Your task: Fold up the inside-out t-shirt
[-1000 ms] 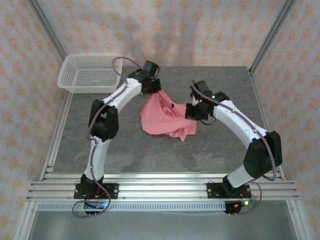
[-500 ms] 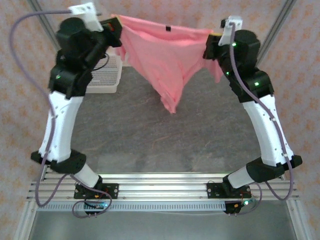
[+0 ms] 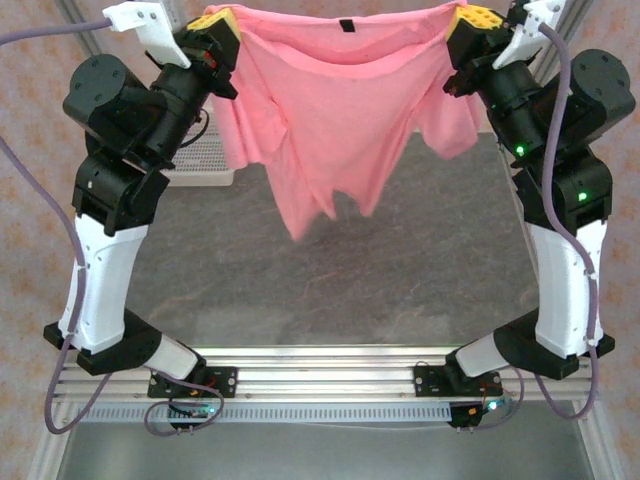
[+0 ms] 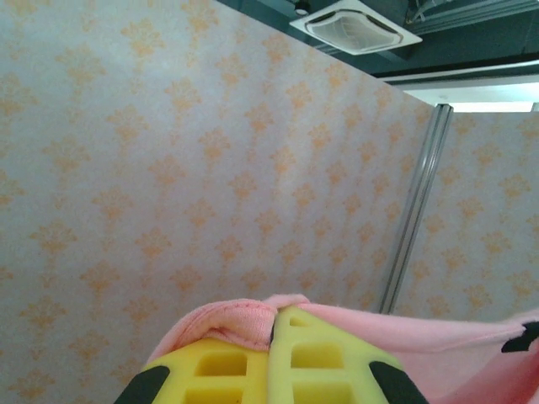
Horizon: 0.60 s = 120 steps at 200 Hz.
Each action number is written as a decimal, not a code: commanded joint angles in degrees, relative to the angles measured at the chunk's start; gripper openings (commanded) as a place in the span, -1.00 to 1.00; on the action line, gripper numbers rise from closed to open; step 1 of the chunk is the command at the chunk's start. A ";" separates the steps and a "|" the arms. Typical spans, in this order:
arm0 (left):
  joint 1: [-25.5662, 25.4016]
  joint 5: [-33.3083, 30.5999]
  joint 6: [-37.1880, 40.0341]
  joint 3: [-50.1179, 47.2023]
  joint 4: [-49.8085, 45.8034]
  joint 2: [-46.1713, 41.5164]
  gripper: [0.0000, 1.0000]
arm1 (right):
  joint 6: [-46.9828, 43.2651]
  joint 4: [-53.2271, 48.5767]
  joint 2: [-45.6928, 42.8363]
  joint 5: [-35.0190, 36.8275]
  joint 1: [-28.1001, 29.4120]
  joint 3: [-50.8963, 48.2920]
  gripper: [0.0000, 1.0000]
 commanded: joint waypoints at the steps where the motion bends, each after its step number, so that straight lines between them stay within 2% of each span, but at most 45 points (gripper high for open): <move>1: -0.48 -1.46 2.16 0.27 5.05 -2.08 -1.00 | -1.05 1.43 -1.10 -1.85 -0.39 0.53 -1.00; 25: -0.50 -4.40 3.55 0.45 2.11 -0.47 -1.00 | -1.20 -0.86 0.42 2.09 -0.38 -1.11 -1.00; 49: -0.46 -15.14 5.21 0.58 -6.58 4.37 -1.00 | -1.38 -3.57 4.30 8.64 -0.74 -3.71 -1.00; 63: -0.13 -18.69 5.49 0.14 -11.45 8.51 -1.00 | 0.45 -6.31 8.93 7.99 -2.97 -3.24 -1.00; 76: 0.34 -20.49 5.09 -3.25 -11.83 11.47 -1.00 | 2.93 -9.20 14.75 5.97 -5.67 -1.46 -1.00; 99: 4.72 -20.69 -2.59 -12.30 -5.76 16.40 -1.00 | 4.40 -11.31 26.42 4.94 -7.89 2.62 -1.00; 112: 9.01 -17.43 -10.14 -13.00 -5.03 21.83 -1.00 | 6.00 -10.00 32.85 3.53 -9.05 3.99 -1.00; 115: 10.00 -16.76 -11.89 -12.01 -5.85 23.28 -1.00 | 6.64 -9.87 34.32 3.08 -9.28 4.58 -0.93; 120: 11.14 -16.41 -13.95 -9.57 -7.90 27.32 -1.00 | 7.97 -9.55 36.89 2.24 -9.79 5.75 -0.65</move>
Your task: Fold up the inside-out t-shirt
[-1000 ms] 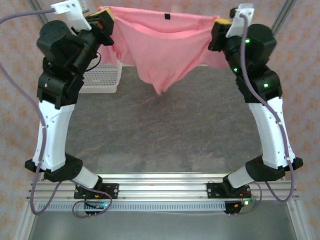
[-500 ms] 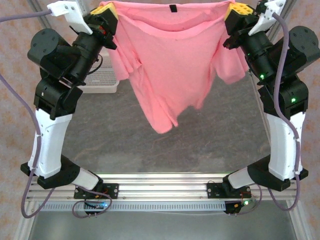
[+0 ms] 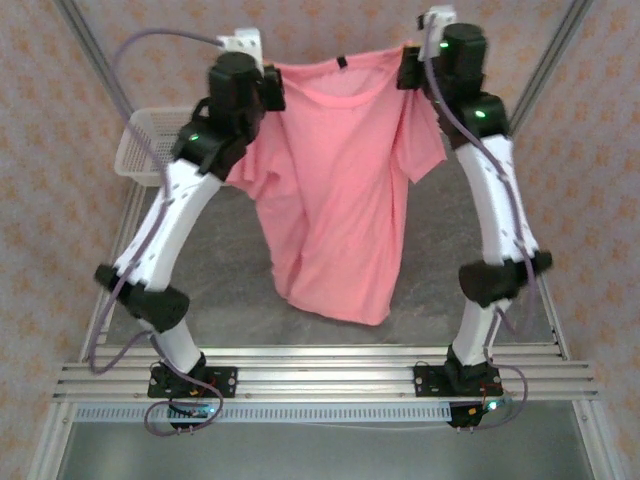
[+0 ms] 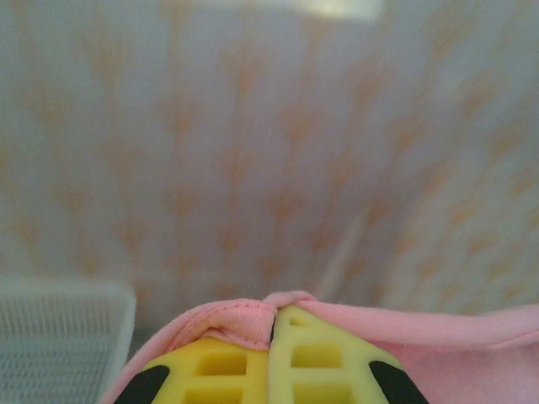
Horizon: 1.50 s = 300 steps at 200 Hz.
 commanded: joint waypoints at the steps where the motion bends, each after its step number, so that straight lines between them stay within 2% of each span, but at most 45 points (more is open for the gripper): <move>1: 7.09 -0.18 -12.74 1.85 -3.82 10.78 -0.99 | 5.22 -2.93 9.81 -2.28 -1.93 3.58 -0.58; 7: 7.84 -0.53 -13.26 5.71 -6.34 14.62 -0.75 | 7.11 -3.38 12.80 -3.45 -2.56 5.94 -0.07; 11: 8.14 -0.99 -12.96 8.33 -7.84 16.91 -0.55 | 8.37 -4.39 14.68 -4.05 -2.96 8.21 0.17; 15: 8.11 -1.55 -12.30 11.06 -9.19 18.91 -0.33 | 9.27 -5.75 16.48 -4.38 -3.26 11.55 0.30; 27: 8.14 -1.01 -9.78 17.71 -11.43 22.84 0.30 | 10.43 -10.82 20.84 -5.79 -3.85 20.18 0.43; 34: 8.26 -0.24 -8.99 19.84 -11.48 23.56 0.58 | 9.50 -12.43 21.50 -7.32 -4.08 21.97 0.46; 45: 8.43 2.22 -7.87 20.08 -9.62 22.82 0.80 | 8.77 -12.02 19.08 -9.39 -4.67 18.36 0.47; 74: 8.83 14.33 -6.18 11.24 -1.34 15.40 0.85 | 8.60 -16.37 12.32 -9.10 -6.42 10.19 0.47; 103: 7.42 28.32 -2.47 -4.30 4.19 3.48 0.85 | 10.31 -21.51 2.01 -6.96 -6.43 -6.30 0.44; 122: 2.94 30.99 4.50 -15.24 2.91 -4.64 0.88 | 15.46 -19.75 -8.13 -8.06 -6.41 -24.33 0.42; 142: -3.31 33.66 11.12 -24.57 -0.80 -11.30 0.94 | 25.05 -14.56 -21.16 -8.58 -6.47 -46.22 0.42; 156: -7.16 35.64 11.39 -29.83 -1.75 -14.35 0.94 | 32.62 -12.47 -29.09 -10.88 -6.34 -59.61 0.42; 170: -10.12 40.19 10.97 -34.15 -1.58 -15.95 0.94 | 40.20 -13.35 -35.06 -14.09 -6.27 -72.00 0.38; 192: -14.14 39.42 8.84 -38.49 -1.88 -15.63 0.94 | 45.84 -22.04 -36.40 -17.67 -6.09 -82.31 0.26; 206: -17.01 37.19 10.19 -40.31 -2.27 -15.60 0.94 | 45.06 -25.95 -34.91 -18.31 -5.69 -85.30 0.25; 226: -21.05 32.83 12.20 -42.62 -1.13 -16.35 0.94 | 45.57 -26.52 -32.37 -20.09 -4.50 -90.17 0.28; 274: -25.40 25.67 11.87 -45.71 -2.33 -20.04 0.95 | 51.21 -19.13 -33.16 -17.84 -0.62 -100.26 0.45; 300: -25.50 24.31 11.06 -49.80 -0.37 -24.03 0.97 | 51.90 -11.33 -31.38 -16.35 -0.14 -102.45 0.19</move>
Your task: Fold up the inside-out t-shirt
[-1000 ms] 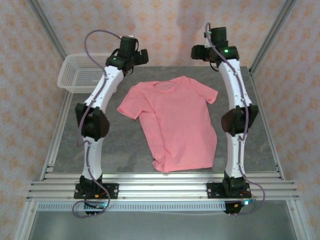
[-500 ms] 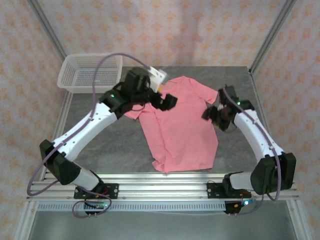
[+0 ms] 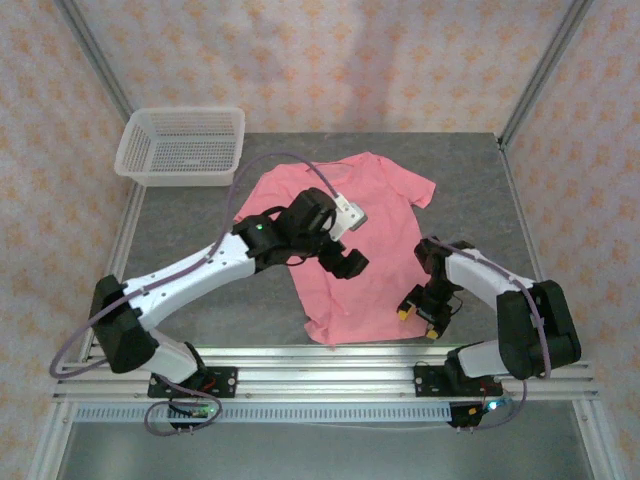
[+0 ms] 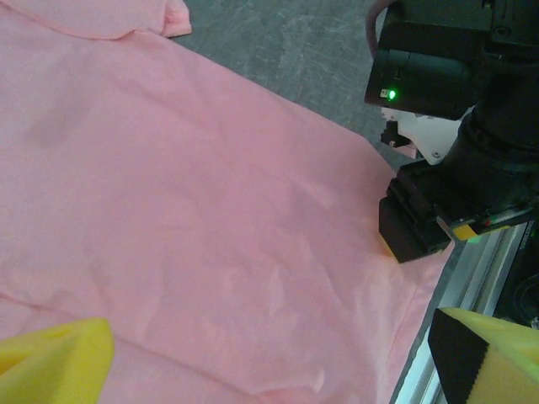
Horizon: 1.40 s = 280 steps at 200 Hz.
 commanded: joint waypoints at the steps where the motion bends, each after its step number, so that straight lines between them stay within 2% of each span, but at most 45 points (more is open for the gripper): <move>1: -0.26 -4.14 0.40 -2.91 0.98 -5.13 0.97 | 3.22 7.65 0.78 2.45 0.79 -1.30 0.17; 13: -0.29 -4.27 1.45 -4.26 0.87 -6.74 0.98 | 2.70 9.73 2.21 3.27 1.15 -1.14 -0.07; 29: -0.28 -4.05 3.20 -4.83 -1.43 -8.72 0.99 | 1.91 9.30 2.85 4.02 1.50 0.09 -0.56; 39: -0.29 -3.86 3.82 -4.75 -3.42 -10.20 1.00 | 2.39 7.26 1.74 4.63 1.84 1.28 -0.68; 58: -0.27 -3.28 3.71 -6.12 -5.20 -14.06 1.00 | 3.69 2.94 -2.86 4.57 2.57 4.03 -0.65; 80: -0.21 -1.82 3.18 -11.68 -2.82 -18.73 1.00 | 5.85 0.53 -8.26 3.86 3.21 5.49 -0.60; 90: -0.29 -0.55 2.96 -14.66 -0.89 -20.13 1.00 | 7.18 2.05 -10.10 2.81 3.27 4.53 -0.70; 96: -0.29 0.26 2.76 -16.27 0.19 -20.63 1.00 | 7.70 3.74 -10.74 1.85 3.27 3.67 -0.82; 118: -0.34 2.83 1.29 -22.07 6.34 -21.36 1.00 | 8.19 6.66 -9.61 -0.48 3.38 4.11 -1.00; 133: -0.38 5.61 0.27 -24.70 10.33 -20.90 1.00 | 8.18 6.81 -8.47 -1.53 5.09 5.67 -1.00; 151: -0.33 7.57 -1.31 -26.48 13.22 -20.27 1.00 | 7.24 4.52 -8.90 2.17 8.28 7.58 -1.00; 174: -0.63 9.37 -1.69 -28.64 17.16 -19.73 1.00 | 10.08 5.25 -10.00 3.97 8.64 6.76 -1.00; 200: -2.00 12.72 -2.18 -29.62 23.18 -15.33 1.00 | 14.42 6.79 -12.79 4.26 9.34 8.28 -1.00; 219: -4.05 13.79 -6.24 -29.59 30.99 -10.89 1.00 | 15.85 6.12 -15.03 5.65 9.40 10.03 -1.00; 246: -7.58 9.45 -7.47 -25.87 35.81 -3.22 0.99 | 17.26 5.90 -16.48 5.35 9.36 11.31 -1.00; 263: -8.00 6.88 -9.51 -23.76 39.78 2.20 0.96 | 18.16 6.85 -16.97 4.63 9.34 10.94 -1.00; 280: -8.02 6.01 -12.03 -21.51 42.79 6.84 0.85 | 18.15 7.01 -17.06 3.87 9.39 10.97 -1.00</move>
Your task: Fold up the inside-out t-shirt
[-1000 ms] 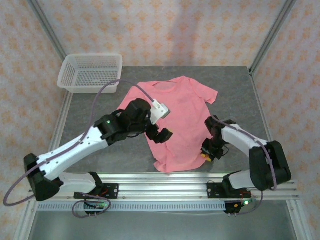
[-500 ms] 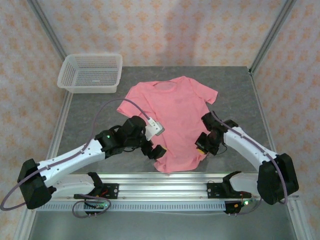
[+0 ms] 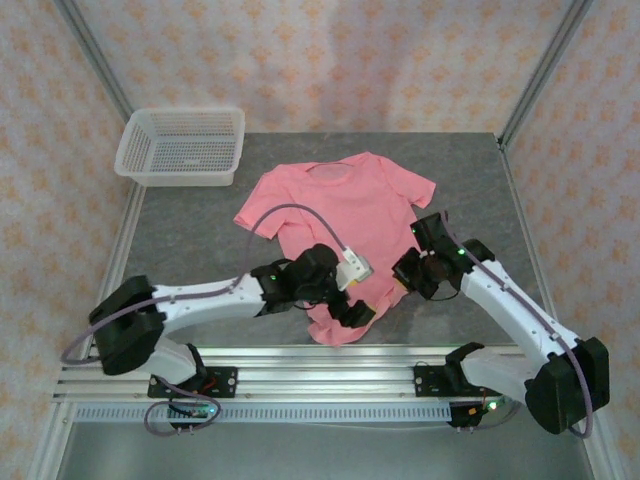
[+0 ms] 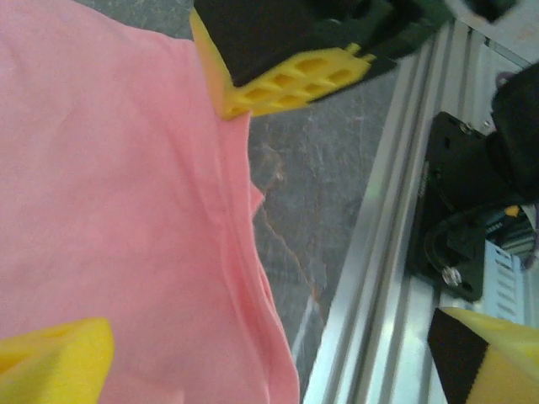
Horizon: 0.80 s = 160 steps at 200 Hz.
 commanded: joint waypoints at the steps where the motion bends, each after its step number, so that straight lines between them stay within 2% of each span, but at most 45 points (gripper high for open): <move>1: 0.04 -3.67 -4.47 4.20 8.84 4.65 0.83 | 1.98 -0.10 -0.60 0.35 0.39 0.54 -1.00; 11: 0.11 -3.96 -5.26 6.15 8.72 6.68 0.63 | 1.56 -0.58 -0.73 0.15 0.36 0.71 -1.00; 22: 0.06 -3.78 -5.63 7.66 9.20 8.10 0.15 | 1.07 -1.30 -1.08 0.49 0.32 0.82 -1.00; 29: 0.10 -3.64 -5.87 8.31 9.59 8.95 -0.09 | 0.88 -1.68 -1.39 0.97 0.40 0.84 -1.00; 37: 0.05 -3.29 -6.13 9.19 9.72 9.98 -0.23 | 0.87 -1.95 -1.64 1.33 0.34 0.82 -1.00; 56: 0.07 -1.19 -6.84 11.01 10.02 12.59 -0.26 | 1.11 -1.15 -2.01 1.33 0.38 0.47 -1.00; 82: 0.17 2.12 -7.49 10.94 12.63 14.45 -0.12 | 0.82 -0.51 -1.70 1.08 0.32 0.40 -1.00; 103: 0.44 3.66 -7.46 10.41 12.96 14.81 -0.11 | -0.06 -0.66 -1.06 0.98 0.31 0.95 -1.00; 123: 0.88 2.15 -7.48 10.17 11.55 15.29 -0.21 | -1.34 -1.29 -0.06 0.66 0.31 2.05 -1.00; 146: 1.63 0.04 -8.93 10.60 11.86 16.89 -0.55 | -3.14 -3.02 1.35 0.18 0.23 3.91 -1.00; 160: 1.80 -0.96 -9.34 11.11 12.03 17.66 -0.64 | -4.22 -4.50 1.98 -0.35 0.17 5.12 -1.00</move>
